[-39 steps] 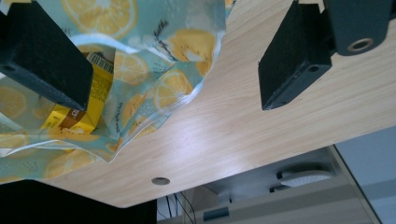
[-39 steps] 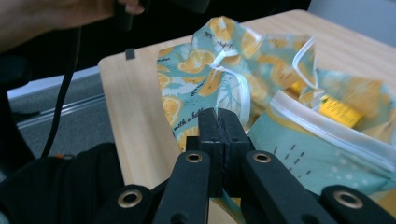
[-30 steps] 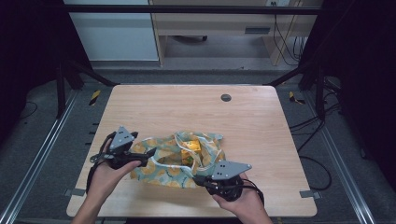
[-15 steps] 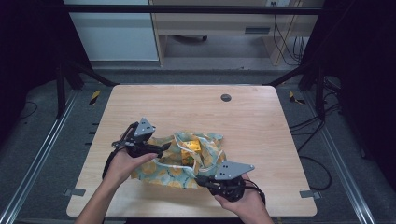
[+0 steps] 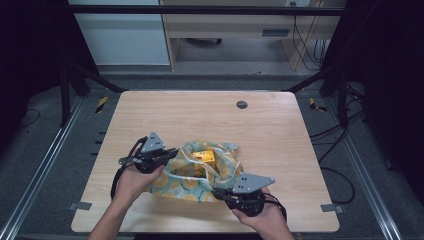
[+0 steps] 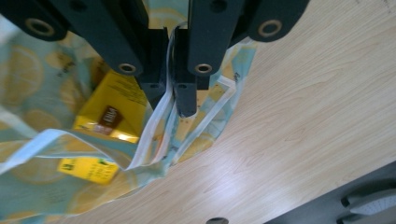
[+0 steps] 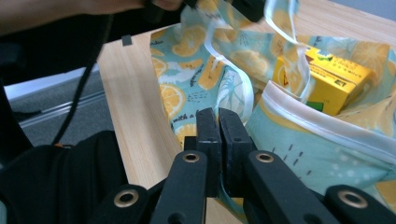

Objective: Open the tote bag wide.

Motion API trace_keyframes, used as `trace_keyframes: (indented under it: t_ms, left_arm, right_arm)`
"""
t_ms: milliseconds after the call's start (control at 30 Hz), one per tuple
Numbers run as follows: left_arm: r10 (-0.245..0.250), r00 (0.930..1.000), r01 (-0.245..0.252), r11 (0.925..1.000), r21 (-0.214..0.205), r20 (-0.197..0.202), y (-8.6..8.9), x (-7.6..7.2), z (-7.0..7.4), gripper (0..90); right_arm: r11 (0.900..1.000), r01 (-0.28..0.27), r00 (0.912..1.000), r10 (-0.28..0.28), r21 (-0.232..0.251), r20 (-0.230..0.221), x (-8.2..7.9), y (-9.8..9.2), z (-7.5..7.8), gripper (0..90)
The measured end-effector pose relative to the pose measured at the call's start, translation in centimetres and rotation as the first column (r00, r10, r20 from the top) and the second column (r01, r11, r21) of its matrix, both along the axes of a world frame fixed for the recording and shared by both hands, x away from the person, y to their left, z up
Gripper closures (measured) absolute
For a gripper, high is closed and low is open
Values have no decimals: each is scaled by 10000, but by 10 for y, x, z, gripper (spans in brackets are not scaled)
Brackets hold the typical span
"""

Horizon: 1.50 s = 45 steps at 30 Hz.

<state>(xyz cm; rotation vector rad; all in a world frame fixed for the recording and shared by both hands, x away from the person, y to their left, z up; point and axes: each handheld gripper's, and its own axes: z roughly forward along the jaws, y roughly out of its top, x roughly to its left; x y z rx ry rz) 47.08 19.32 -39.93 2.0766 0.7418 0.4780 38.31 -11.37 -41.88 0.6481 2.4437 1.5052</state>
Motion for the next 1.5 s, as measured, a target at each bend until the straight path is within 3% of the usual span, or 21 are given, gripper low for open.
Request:
trace_keyframes:
  t_ms: [200,333,500,533,567,733,833,933,1000,1033,1067,1167,1267,1300,1367,1433,1500]
  left_arm:
    - [-454,9986,467,9975,-529,263,10,-44,6,891]
    - [-536,9980,559,9955,-765,326,16,-58,5,893]
    - [-614,9980,628,9917,-1124,158,23,-76,-7,894]
    - [-712,9975,703,9917,-1072,-42,23,-82,-17,893]
    - [-712,9975,703,9917,-1072,-42,23,-82,-17,893]
    - [-514,9970,446,9926,-1131,-583,28,-90,-47,893]
    - [-432,9968,387,9971,-655,-680,30,-91,-55,894]
    - [-330,9955,298,9989,-368,-885,32,-90,-62,893]
    - [-340,9952,310,9989,-340,-915,32,-90,-63,893]
    - [-375,9949,346,9988,-333,-937,31,-91,-64,893]
    - [-401,9948,375,9989,-292,-933,30,-91,-64,893]
    - [-483,9948,471,9988,-163,-895,27,-93,-64,892]
    - [-498,9942,491,9987,-94,-957,26,-93,-66,891]
    - [-471,9938,468,9989,-53,-1003,26,-93,-68,891]
    - [-446,9939,451,9990,19,-1004,25,-94,-68,891]
    - [-350,9949,365,9992,146,-941,25,-94,-69,890]
    - [-283,9954,293,9995,95,-912,25,-94,-68,891]
  right_arm:
    - [9993,228,9997,-231,-287,-100,0,-3,-11,882]
    - [9986,258,9996,-263,-470,-97,-1,-4,-15,882]
    - [9967,536,9982,-551,-602,-229,0,-9,-23,880]
    - [9948,708,9971,-725,-732,-219,3,-12,-29,879]
    - [9948,708,9971,-725,-732,-219,3,-12,-29,879]
    - [9878,1003,9938,-1052,-1192,-352,7,-14,-44,850]
    - [9865,1015,9942,-1054,-1282,-236,3,-15,-46,713]
    - [9875,1045,9943,-1063,-1179,-96,-3,-16,-37,567]
    - [9883,998,9949,-1009,-1149,-37,-4,-16,-34,545]
    - [9898,1000,9950,-991,-1013,140,-6,-18,-21,478]
    - [9898,1000,9950,-991,-1013,140,-6,-18,-21,478]
    - [9893,1216,9920,-1184,-802,433,-5,-21,-1,445]
    - [9749,1879,9811,-1806,-1199,692,10,-23,11,426]
    - [9639,2255,9735,-2174,-1415,707,27,-21,13,408]
    - [9607,2335,9720,-2263,-1499,633,33,-19,13,399]
    - [9514,2515,9678,-2491,-1778,362,54,-12,6,387]
    - [9513,2477,9686,-2475,-1832,245,60,-10,2,385]
